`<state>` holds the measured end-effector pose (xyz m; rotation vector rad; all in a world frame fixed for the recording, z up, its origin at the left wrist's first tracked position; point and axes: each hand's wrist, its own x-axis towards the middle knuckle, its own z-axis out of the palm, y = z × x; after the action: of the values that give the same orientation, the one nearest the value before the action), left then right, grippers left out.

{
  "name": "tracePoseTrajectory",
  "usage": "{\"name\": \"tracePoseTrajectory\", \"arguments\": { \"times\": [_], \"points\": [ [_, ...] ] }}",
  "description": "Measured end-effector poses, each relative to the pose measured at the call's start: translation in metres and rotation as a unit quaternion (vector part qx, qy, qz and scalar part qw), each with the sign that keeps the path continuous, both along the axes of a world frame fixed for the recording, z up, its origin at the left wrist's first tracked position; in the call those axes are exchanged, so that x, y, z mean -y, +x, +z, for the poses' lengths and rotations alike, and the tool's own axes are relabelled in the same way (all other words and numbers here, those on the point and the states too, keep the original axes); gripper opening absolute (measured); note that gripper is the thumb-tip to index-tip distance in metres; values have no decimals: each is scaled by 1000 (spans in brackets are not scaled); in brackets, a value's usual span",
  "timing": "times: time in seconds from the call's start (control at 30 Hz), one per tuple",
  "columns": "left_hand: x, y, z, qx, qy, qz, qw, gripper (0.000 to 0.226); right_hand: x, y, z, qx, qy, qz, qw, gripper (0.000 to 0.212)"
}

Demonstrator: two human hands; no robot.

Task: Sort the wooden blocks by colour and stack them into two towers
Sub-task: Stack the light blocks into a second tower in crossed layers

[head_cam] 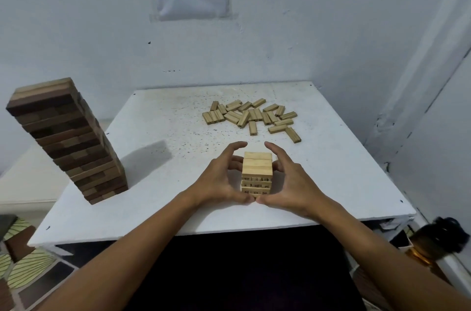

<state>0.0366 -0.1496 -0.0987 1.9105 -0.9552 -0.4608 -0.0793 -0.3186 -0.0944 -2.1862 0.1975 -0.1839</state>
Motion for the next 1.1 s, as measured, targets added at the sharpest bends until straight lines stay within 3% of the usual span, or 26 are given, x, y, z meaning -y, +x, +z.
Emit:
{"name": "tracePoseTrajectory", "arguments": {
  "times": [0.6, 1.1],
  "points": [
    [113, -3, 0, 4, 1, -92, 996, 109, 89, -33, -3, 26, 14, -77, 997, 110],
    [138, -8, -3, 30, 15, -127, 991, 101, 110, -48, -6, 29, 9, -107, 994, 112]
  ]
}}
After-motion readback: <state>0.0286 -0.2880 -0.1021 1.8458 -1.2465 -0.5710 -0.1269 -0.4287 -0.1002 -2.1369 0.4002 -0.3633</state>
